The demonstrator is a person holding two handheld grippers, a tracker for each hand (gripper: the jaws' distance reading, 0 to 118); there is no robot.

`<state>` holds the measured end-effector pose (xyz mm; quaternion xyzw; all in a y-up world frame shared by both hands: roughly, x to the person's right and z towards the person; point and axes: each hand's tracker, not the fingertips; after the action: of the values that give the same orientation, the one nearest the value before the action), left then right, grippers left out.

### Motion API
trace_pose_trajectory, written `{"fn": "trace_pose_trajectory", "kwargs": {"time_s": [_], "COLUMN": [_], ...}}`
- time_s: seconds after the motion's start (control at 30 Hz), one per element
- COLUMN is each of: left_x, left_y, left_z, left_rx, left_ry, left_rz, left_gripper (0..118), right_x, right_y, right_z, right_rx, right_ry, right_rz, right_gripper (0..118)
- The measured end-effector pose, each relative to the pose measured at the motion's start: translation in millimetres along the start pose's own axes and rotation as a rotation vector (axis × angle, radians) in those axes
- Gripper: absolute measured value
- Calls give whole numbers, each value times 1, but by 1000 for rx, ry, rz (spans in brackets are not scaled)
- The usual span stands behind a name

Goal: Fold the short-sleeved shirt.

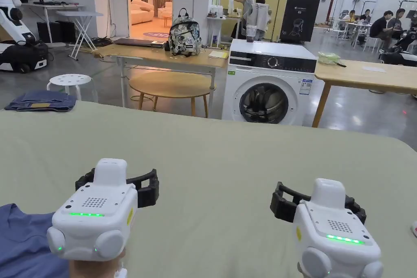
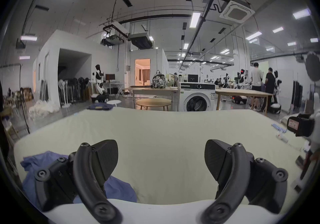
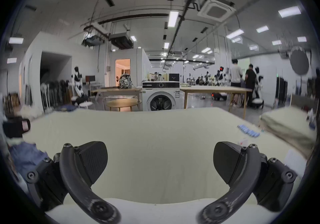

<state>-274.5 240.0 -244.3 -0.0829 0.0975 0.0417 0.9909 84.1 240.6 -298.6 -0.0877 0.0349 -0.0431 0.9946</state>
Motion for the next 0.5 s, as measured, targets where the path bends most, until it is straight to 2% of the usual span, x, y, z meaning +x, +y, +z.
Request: {"fn": "trace_pose_trajectory", "kwargs": {"time_s": [0.13,0.23,0.3,0.33,0.4,0.43,0.5], "left_x": [-16,-32,-42,-42,-38,-28,-10], "left_y": [2,1,-2,-2,2,6,12], "left_z": [0,-2,-5,-5,-8,-8,-9], "left_rx": [8,1,1,7,0,-8,-30], "left_ry": [-48,-102,-134,-113,-62,-36,25], "left_rz": [212,445,585,596,455,305,-4], "left_gripper": [103,103,103,103,103,103,103], "right_x": [18,31,39,40,39,35,20], "right_y": [7,9,11,12,15,19,25], "right_z": [1,-1,-2,-2,-5,-7,-9], "right_rx": [-39,-45,-31,-29,-29,-41,-16], "right_ry": [8,-4,-5,-17,-21,-28,-7], "right_rz": [-264,-431,-514,-527,-503,-400,-131], "right_gripper": [118,118,118,118,118,118,118]}}
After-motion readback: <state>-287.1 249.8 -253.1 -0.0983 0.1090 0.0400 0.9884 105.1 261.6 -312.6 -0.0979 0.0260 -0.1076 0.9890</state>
